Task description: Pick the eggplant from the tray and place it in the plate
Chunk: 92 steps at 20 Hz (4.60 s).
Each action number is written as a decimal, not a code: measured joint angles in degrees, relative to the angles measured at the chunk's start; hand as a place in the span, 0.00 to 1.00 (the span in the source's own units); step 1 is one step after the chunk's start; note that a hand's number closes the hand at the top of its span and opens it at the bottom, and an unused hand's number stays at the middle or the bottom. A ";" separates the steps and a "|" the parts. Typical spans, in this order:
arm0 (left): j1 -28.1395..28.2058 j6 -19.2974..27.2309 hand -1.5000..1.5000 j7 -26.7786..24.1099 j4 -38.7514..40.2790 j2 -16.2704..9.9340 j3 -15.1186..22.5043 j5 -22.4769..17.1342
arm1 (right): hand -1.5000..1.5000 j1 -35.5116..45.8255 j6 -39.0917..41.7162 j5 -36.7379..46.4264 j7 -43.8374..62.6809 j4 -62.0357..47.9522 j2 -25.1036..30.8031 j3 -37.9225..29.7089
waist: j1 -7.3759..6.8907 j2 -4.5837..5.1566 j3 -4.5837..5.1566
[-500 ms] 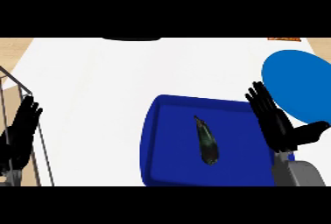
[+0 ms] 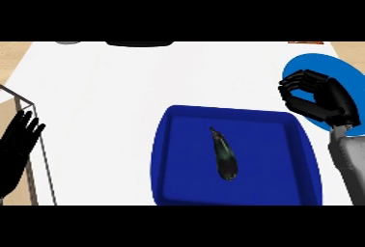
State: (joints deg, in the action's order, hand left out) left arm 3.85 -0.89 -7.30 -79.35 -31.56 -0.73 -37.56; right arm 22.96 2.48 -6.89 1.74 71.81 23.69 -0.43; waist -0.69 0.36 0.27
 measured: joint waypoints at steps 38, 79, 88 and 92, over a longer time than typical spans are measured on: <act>0.69 -4.25 0.50 14.31 -1.35 4.53 -6.59 8.96 | 0.00 11.04 17.37 15.65 29.43 1.19 -1.53 23.98 | 1.21 -1.07 -0.84; -0.74 -4.40 0.50 18.71 -1.95 6.09 -8.18 12.92 | 1.00 5.20 14.82 30.48 28.69 -1.28 -7.79 35.61 | 0.28 -1.37 -0.65; 1.95 -4.46 0.50 19.02 -3.25 6.70 -10.38 13.51 | 1.00 1.01 2.10 39.69 25.17 6.68 -6.05 37.35 | 2.61 -1.79 -0.93; 3.97 -4.62 0.50 19.05 -4.29 6.95 -11.86 13.46 | 1.00 -1.41 -7.60 44.57 22.99 14.59 -5.23 36.73 | 4.26 -2.08 -0.92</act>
State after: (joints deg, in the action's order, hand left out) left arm 7.82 -5.52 11.75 -83.64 -24.61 -12.58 -24.11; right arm 21.55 -5.11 37.67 24.73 86.40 18.46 36.30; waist 3.57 -1.72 -0.65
